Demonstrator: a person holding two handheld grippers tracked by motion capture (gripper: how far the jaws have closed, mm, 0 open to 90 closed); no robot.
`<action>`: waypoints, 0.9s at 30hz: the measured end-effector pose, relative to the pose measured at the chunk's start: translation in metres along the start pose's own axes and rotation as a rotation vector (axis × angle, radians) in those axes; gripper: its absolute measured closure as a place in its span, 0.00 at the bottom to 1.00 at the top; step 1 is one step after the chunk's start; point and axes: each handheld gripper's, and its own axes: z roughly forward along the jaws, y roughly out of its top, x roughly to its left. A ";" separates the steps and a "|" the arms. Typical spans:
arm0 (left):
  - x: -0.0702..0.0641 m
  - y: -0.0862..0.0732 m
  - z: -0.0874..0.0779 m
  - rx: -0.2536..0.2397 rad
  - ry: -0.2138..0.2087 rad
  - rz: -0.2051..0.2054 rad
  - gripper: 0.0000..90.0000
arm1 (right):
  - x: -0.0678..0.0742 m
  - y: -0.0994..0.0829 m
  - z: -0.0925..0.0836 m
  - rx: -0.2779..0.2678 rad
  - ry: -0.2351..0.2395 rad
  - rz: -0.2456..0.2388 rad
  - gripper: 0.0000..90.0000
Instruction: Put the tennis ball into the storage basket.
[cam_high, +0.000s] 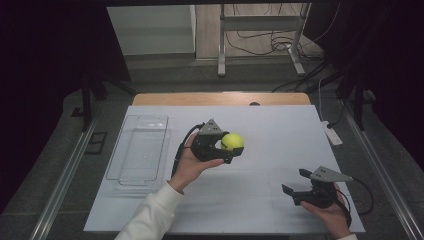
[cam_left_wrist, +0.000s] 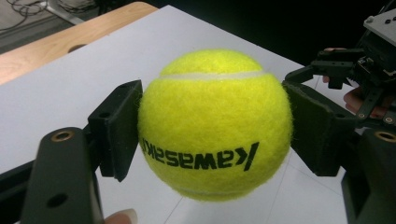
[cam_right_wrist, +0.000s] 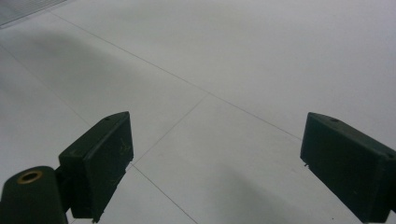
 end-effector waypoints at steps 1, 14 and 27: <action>0.001 0.000 -0.003 -0.006 0.008 0.002 0.29 | 0.000 0.000 0.000 0.000 0.000 0.000 0.11; 0.009 0.003 -0.016 -0.032 0.033 -0.009 0.29 | 0.000 0.000 0.000 0.001 0.001 0.001 0.11; 0.020 0.003 -0.027 -0.055 0.075 -0.032 0.29 | 0.000 0.000 0.000 -0.001 0.001 -0.002 0.11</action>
